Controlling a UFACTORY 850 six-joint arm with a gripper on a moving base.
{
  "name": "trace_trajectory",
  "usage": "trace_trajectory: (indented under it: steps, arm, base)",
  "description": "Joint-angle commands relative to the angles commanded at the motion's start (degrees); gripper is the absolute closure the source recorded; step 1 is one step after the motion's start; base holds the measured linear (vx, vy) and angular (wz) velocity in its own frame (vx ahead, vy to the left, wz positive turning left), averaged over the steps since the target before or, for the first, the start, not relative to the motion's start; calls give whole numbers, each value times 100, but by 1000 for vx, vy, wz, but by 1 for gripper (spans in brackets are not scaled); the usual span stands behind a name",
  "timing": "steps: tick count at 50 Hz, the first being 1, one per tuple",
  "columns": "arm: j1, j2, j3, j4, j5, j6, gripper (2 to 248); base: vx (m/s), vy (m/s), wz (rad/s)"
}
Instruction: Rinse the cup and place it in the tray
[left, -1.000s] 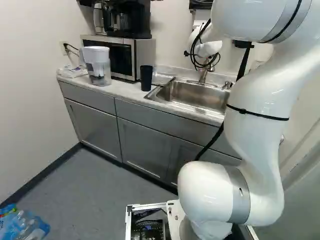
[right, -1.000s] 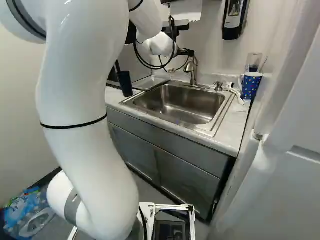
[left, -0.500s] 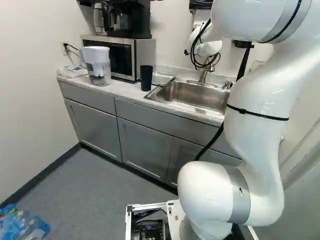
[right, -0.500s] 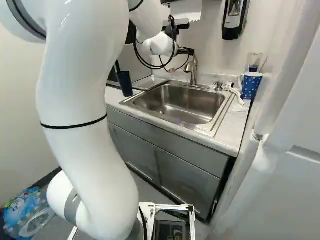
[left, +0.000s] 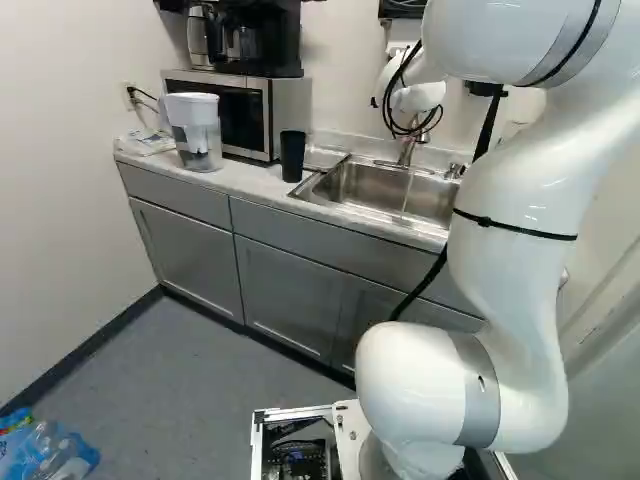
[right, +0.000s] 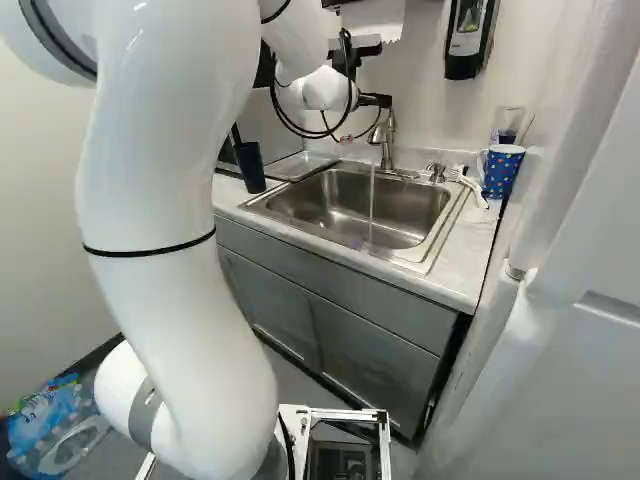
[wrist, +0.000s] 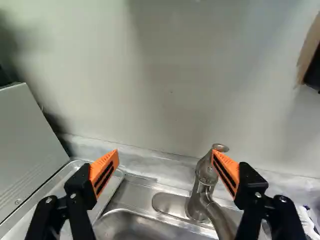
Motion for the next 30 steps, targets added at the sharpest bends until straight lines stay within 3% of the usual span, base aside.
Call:
trace_trajectory:
  steps: [30]
  arm:
    - [0,0,0,0,16,0,3]
  base:
    - [0,0,0]
